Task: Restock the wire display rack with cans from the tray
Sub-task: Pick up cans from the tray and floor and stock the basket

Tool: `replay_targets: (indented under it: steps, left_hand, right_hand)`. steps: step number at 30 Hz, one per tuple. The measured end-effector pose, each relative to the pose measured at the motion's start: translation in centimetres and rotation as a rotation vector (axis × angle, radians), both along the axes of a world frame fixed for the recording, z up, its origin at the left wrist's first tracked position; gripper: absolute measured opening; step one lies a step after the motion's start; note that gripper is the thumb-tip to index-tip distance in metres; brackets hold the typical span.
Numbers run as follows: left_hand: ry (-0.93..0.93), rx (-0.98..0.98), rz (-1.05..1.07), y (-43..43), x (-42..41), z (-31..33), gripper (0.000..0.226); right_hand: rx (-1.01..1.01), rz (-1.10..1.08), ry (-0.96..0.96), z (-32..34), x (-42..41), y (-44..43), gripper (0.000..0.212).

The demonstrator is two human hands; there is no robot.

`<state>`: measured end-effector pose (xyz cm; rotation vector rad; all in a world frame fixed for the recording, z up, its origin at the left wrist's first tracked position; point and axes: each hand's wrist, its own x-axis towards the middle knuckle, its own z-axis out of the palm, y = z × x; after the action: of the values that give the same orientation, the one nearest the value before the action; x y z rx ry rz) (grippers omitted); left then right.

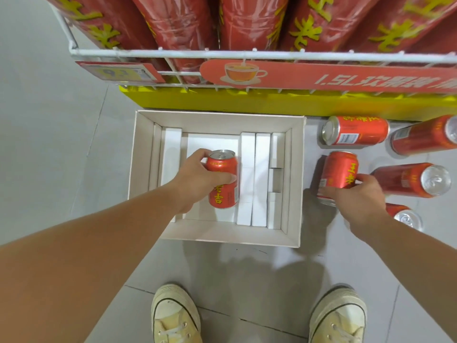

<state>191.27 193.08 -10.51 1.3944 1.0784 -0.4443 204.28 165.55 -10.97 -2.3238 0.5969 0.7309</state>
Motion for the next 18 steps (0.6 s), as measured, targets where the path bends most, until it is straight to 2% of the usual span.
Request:
replay_targets:
  steps: [4,9,15,18]
  left_hand:
    - [-0.013,0.011,0.086,0.2,-0.6,2.7,0.063]
    - [-0.040,0.034,0.142,0.5,-0.4,10.3,0.058]
    - [-0.099,0.069,0.115,-0.1,1.3,22.7,0.059]
    - [-0.145,0.106,0.113,-1.2,2.8,30.2,0.046]
  right_hand:
    - [0.234,0.031,0.091,2.7,-0.8,-0.2,0.076]
    - [0.461,0.030,0.188,10.1,-1.6,-0.1,0.078]
    - [0.463,0.150,0.074,23.5,-1.5,0.7,0.076]
    - [0.447,0.188,-0.069,31.4,-0.8,1.5,0.061]
